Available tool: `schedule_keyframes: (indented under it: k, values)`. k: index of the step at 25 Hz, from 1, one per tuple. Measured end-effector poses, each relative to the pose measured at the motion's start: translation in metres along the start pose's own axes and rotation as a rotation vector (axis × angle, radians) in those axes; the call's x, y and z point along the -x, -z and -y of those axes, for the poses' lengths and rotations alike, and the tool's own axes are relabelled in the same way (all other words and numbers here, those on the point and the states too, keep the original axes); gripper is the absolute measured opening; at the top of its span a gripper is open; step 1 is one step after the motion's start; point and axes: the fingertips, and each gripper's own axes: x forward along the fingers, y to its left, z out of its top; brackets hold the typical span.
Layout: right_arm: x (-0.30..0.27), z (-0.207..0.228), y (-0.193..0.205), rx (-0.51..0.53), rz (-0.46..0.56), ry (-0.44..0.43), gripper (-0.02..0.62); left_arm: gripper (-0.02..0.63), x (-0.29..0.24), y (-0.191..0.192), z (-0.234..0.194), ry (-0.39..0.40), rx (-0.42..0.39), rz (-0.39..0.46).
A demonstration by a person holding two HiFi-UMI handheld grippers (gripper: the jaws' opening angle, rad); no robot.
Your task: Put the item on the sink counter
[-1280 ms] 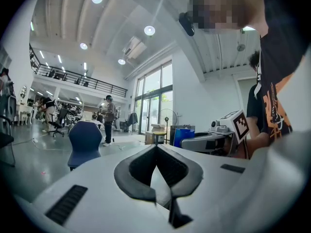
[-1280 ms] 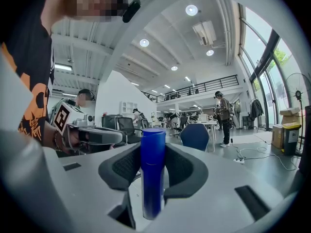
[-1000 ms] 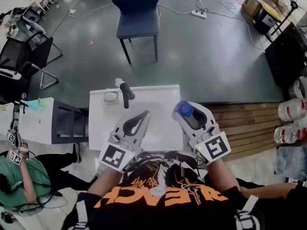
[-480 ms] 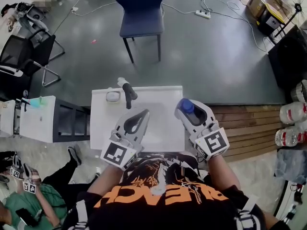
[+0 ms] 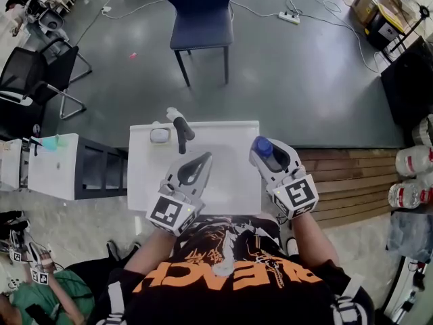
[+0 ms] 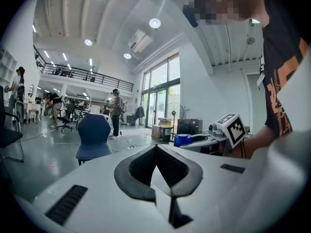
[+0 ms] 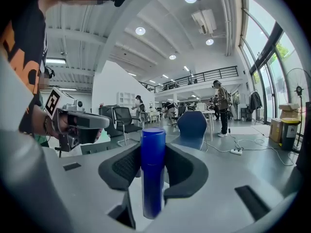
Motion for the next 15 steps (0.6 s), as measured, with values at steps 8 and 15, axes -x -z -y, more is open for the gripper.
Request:
schedule_keyframes:
  k: [8,15]
  values:
    - [-0.018,0.013,0.023,-0.007,-0.043,0.007,0.164,0.015,-0.005,0.004,-0.003,0.001,0.0,-0.014]
    - [-0.031,0.018,0.042,-0.01,-0.075,0.009,0.164,0.015,-0.011,0.016,-0.01,-0.007,0.004,-0.039]
